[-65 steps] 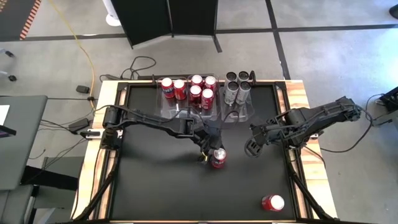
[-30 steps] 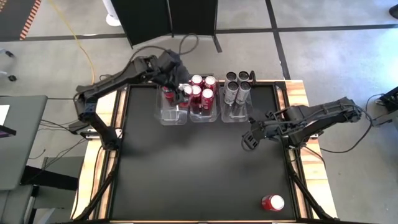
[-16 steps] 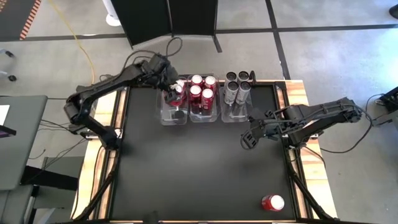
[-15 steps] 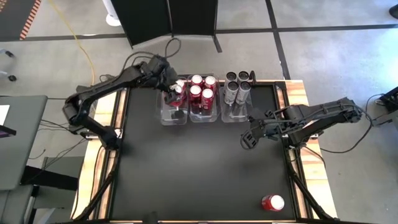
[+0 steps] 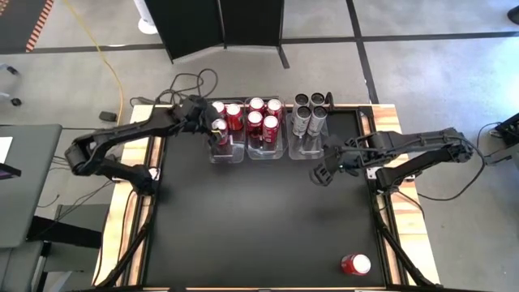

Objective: Sort soda cans
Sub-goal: Put the top red soda can into the left transparent bin, then put the red soda can into the left transparent bin

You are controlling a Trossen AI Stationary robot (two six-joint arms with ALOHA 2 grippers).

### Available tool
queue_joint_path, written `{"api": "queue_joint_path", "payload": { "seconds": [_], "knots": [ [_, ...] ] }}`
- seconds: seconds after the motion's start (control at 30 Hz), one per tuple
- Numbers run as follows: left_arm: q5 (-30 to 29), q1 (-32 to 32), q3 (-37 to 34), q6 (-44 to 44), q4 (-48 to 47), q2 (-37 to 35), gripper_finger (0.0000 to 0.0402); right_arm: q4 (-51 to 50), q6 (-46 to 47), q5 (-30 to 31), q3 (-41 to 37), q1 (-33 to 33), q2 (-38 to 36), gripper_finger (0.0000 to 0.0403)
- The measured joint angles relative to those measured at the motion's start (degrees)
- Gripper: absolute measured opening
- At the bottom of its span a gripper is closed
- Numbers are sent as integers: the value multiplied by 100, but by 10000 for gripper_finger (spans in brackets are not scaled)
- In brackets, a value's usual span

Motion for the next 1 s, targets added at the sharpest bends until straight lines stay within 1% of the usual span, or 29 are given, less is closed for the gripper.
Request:
{"api": "queue_joint_path", "payload": {
  "seconds": [0.17,0.3,0.53,0.77,0.87,1.0],
  "knots": [
    [-113,-2,-190,-222,475,3,256,179,-119,-117,0,-4,0,383],
    [-297,13,-213,-194,421,8,256,197,-116,-154,0,-33,0,383],
    [-305,99,-213,-161,423,10,261,177,79,-156,0,-33,0,383],
    [-311,101,-213,-291,439,10,303,138,337,-156,0,106,0,383],
    [-359,101,-213,-301,360,-26,323,-247,709,-201,0,223,0,383],
    [-469,101,-213,-469,324,-203,343,-786,1253,-508,0,503,0,383]
  ]
}}
